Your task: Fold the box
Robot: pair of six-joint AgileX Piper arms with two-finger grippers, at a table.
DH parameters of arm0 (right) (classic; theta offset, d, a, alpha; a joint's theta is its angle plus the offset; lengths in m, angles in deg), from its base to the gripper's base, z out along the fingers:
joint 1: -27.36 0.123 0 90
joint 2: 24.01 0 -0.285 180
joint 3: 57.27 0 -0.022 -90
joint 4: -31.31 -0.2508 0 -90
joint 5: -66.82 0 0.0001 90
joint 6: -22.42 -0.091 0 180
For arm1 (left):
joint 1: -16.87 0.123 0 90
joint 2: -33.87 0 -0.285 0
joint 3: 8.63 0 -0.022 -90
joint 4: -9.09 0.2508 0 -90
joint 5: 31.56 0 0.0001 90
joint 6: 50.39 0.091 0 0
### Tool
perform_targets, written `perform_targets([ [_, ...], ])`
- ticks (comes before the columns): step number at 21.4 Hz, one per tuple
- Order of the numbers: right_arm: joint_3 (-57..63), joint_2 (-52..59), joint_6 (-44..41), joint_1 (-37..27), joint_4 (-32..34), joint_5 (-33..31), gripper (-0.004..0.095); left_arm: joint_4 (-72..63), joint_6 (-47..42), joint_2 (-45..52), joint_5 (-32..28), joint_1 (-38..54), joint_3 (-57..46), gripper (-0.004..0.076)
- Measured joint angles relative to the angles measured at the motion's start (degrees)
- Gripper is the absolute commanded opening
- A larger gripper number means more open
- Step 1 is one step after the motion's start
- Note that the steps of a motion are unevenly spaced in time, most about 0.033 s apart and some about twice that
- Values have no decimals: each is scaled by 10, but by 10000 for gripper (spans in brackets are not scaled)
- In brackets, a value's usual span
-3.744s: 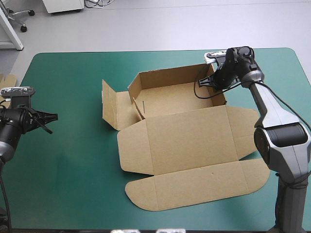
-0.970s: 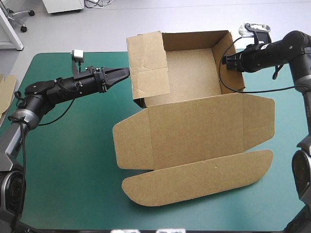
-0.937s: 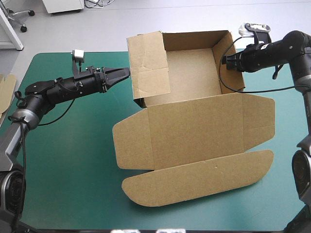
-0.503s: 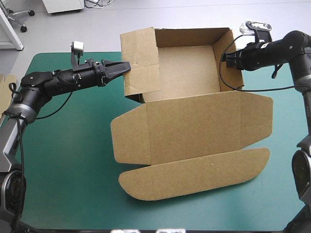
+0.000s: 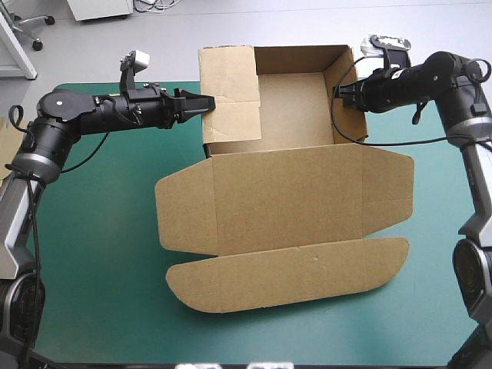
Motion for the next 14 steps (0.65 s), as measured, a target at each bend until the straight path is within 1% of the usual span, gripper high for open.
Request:
perform_targets([
  [4, 0, -4, -10, 15, 17, 3, -28, 60, -34, 0, -1, 0, 6, 417],
  [11, 0, -4, -18, 19, 29, 3, -28, 104, -56, 0, -12, -1, 13, 417],
  [14, 0, -4, -26, 20, 30, 3, -28, 123, -78, -9, -12, -3, 45, 417],
])
